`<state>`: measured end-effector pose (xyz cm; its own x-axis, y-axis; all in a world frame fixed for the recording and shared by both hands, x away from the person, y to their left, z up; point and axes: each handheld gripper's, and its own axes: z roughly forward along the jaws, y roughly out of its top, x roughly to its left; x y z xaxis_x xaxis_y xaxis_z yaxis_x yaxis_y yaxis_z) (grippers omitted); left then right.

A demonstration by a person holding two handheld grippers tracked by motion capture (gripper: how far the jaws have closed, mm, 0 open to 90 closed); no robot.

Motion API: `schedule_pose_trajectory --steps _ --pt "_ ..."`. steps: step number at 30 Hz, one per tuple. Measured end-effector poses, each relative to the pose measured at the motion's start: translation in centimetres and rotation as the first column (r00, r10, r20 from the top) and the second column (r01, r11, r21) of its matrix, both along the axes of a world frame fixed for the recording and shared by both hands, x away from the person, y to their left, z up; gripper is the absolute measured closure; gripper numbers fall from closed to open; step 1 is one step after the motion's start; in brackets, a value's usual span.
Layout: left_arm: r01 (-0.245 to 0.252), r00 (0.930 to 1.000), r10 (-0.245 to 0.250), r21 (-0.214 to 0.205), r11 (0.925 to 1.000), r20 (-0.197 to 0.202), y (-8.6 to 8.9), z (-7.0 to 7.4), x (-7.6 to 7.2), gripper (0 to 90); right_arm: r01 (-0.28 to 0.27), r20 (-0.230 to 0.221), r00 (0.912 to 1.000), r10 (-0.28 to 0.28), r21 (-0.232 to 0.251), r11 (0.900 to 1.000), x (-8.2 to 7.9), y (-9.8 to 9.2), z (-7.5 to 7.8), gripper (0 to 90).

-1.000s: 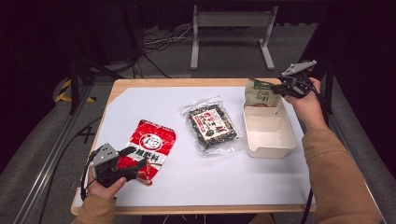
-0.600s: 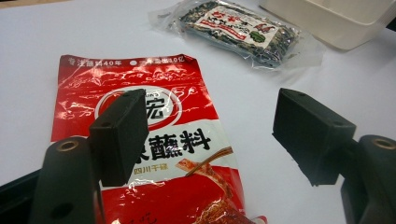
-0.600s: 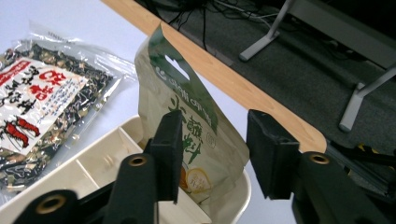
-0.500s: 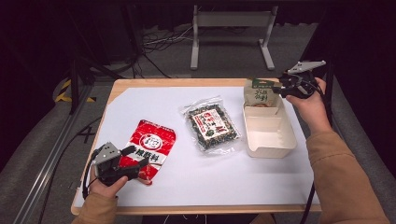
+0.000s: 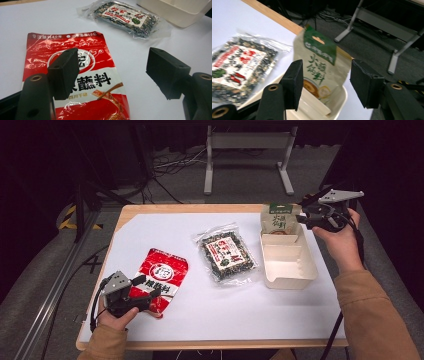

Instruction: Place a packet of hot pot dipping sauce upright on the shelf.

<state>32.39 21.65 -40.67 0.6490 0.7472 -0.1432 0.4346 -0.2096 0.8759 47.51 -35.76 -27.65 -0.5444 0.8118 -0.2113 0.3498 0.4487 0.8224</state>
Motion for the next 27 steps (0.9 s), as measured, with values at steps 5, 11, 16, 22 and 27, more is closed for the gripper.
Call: schedule_pose_trajectory --steps 5,11,16,22,27 --pt "0.004 1.0 -0.004 0.001 1.0 0.002 -0.2 0.0 0.1 26.6 -0.035 -0.009 0.9993 0.036 0.072 0.9968 -2.1 0.5 0.3 44.0" --pt "0.007 1.0 -0.007 0.002 1.0 0.001 -0.3 0.0 0.2 26.6 -0.083 -0.005 0.9964 0.084 0.139 0.9868 -4.3 1.1 0.4 43.9" --pt "0.006 1.0 -0.006 0.001 1.0 0.001 -0.3 0.0 0.2 26.6 -0.119 -0.006 0.9925 0.122 0.176 0.9772 -5.9 1.8 0.3 43.0" --pt "0.01 0.9999 -0.01 -0.007 0.9999 0.003 -0.3 0.1 0.3 26.6 -0.149 -0.025 0.9868 0.16 0.244 0.9583 -7.5 2.5 -0.7 43.2" --pt "0.01 0.9999 -0.01 -0.009 0.9999 0.003 -0.3 0.2 0.4 26.6 -0.173 -0.032 0.9811 0.191 0.296 0.9393 -8.7 3.3 -1.6 42.4"
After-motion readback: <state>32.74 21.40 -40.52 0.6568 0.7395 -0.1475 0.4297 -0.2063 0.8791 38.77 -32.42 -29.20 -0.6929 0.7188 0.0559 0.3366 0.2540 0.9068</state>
